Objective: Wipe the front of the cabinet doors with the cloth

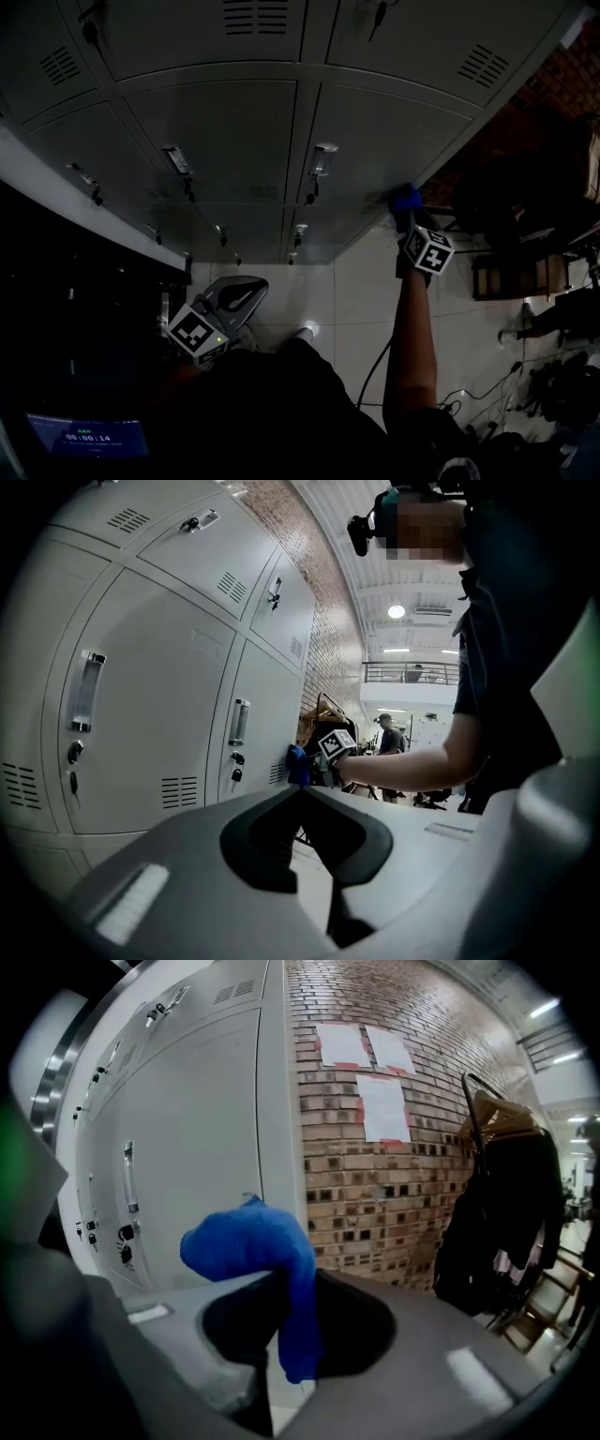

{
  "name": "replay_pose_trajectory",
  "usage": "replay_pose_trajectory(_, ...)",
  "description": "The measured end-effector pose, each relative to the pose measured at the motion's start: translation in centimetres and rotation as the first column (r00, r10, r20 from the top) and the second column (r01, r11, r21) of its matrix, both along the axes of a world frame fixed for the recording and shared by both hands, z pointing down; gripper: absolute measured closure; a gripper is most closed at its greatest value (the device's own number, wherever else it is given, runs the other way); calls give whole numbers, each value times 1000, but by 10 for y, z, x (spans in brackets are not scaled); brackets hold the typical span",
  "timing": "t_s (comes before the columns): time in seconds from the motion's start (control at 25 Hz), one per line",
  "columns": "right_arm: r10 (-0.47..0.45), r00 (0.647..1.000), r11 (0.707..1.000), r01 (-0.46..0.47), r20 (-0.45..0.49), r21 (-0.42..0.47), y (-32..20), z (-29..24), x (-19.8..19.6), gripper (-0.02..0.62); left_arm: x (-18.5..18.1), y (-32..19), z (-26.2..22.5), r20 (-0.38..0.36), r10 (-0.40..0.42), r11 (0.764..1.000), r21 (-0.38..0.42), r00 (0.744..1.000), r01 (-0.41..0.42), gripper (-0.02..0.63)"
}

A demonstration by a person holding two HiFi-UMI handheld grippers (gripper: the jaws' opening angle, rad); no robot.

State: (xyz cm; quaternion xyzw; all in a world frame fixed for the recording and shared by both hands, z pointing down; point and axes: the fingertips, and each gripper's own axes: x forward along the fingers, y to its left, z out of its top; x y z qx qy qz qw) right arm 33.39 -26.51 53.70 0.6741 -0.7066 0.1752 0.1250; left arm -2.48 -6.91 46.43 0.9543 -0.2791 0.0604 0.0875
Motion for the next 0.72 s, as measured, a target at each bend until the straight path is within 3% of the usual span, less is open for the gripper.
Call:
replay_pose_trajectory(0.16, -68, 997, 998, 68, 21, -6, 16, 8, -31, 523, -2, 4, 2, -4, 6, 1000, -1, 1000, -6, 603)
replay_pose_trajectory(0.32, -186, 981, 982, 187, 56, -7, 32, 22, -95, 523, -4, 7, 2, -8, 12, 1000, -2, 1000, -12, 603)
replay_pose_trajectory(0.56, -397, 912, 915, 401, 104, -26, 39, 42, -213, 523, -16, 10, 2, -8, 2, 1000, 7, 1000, -2, 603)
replay_pose_trajectory(0.72, -486, 870, 870, 491, 84, -45, 30, 50, -266, 523, -28, 11, -1, 0, -24, 1000, 10, 1000, 24, 603)
